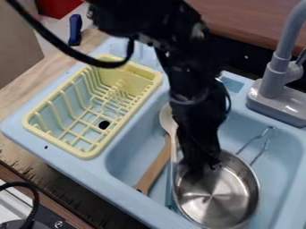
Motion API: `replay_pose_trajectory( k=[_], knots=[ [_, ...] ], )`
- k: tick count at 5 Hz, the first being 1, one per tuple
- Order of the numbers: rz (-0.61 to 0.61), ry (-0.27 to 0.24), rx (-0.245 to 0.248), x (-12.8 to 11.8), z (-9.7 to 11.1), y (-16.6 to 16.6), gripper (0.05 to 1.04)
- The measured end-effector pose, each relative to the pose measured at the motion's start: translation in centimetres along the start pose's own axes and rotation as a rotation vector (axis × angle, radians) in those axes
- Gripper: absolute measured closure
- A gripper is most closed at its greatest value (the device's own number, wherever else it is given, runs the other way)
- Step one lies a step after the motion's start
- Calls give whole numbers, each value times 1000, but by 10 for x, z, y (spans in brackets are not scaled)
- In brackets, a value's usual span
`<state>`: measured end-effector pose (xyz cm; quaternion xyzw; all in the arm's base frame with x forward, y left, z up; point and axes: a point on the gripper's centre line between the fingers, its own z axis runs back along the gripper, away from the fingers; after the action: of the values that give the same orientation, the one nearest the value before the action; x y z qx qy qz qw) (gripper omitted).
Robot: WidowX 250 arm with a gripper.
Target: Moved the silver pan to the top left side of the sink
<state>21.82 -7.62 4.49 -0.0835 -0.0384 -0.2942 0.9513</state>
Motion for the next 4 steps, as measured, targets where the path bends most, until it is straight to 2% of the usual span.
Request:
replay_pose_trajectory(
  k=[1, 2, 3, 4],
  knots=[
    [8, -15, -8, -4, 13, 3, 1027],
    [82, -15, 12, -11, 28, 12, 1027],
    [248, -56, 30, -19, 49, 31, 1027],
    [405, -94, 96, -33, 68, 52, 1027]
  ],
)
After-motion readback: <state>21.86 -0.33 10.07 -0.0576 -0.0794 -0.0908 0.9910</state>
